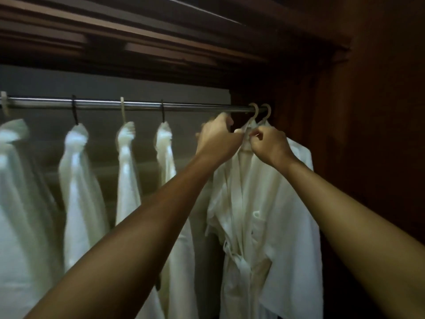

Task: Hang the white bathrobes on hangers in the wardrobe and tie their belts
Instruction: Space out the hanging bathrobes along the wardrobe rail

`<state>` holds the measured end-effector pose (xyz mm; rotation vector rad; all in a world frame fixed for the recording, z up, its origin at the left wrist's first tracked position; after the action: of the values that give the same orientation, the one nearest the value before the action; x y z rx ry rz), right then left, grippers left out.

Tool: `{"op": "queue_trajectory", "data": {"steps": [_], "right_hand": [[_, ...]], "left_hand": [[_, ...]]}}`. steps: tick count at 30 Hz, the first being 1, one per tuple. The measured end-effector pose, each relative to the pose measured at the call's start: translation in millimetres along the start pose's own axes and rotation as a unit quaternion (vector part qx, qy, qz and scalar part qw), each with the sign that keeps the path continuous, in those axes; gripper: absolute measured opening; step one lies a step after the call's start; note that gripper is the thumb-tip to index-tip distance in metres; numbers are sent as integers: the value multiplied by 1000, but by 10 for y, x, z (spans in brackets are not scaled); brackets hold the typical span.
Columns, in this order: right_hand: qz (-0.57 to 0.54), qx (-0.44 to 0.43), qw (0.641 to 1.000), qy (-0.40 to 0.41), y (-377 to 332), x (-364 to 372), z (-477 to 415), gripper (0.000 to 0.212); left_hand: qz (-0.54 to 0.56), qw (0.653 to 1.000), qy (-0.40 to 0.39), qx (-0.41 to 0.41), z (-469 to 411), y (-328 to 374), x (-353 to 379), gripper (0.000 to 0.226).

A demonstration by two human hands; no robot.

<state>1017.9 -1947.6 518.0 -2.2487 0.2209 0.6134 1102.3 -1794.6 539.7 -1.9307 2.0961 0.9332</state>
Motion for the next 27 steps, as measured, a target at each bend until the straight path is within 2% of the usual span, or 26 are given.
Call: {"op": "queue_trajectory", "data": {"steps": [5, 11, 16, 20, 22, 27], "right_hand": [[52, 24, 998, 1, 567, -303, -349, 31], [105, 60, 993, -13, 1065, -470, -799, 35], [122, 79, 988, -49, 1245, -397, -1006, 34], [100, 56, 992, -53, 1236, -356, -1047, 29], [91, 42, 993, -64, 1204, -334, -1041, 25], [62, 36, 994, -78, 1136, -268, -995, 23]], "left_hand": [[85, 991, -44, -93, -116, -230, 732, 51], [171, 974, -25, -150, -302, -263, 1414, 65], [230, 952, -11, -201, -434, -151, 1874, 88], [278, 921, -19, -272, -495, -118, 2151, 103], [276, 918, -18, -285, -529, -134, 2199, 111], [282, 919, 9, -274, -628, -266, 2109, 103]]}}
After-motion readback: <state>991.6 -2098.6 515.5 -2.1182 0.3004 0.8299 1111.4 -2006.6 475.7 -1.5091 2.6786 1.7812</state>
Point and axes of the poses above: each hand's wrist, its own z-axis away from the middle knuckle, its own x-axis out of the palm, y = z × x, the point moved 5 cm from there along -z, towards the middle knuckle, and after that the axes turned 15 degrees about x, right-handed, at the moved point
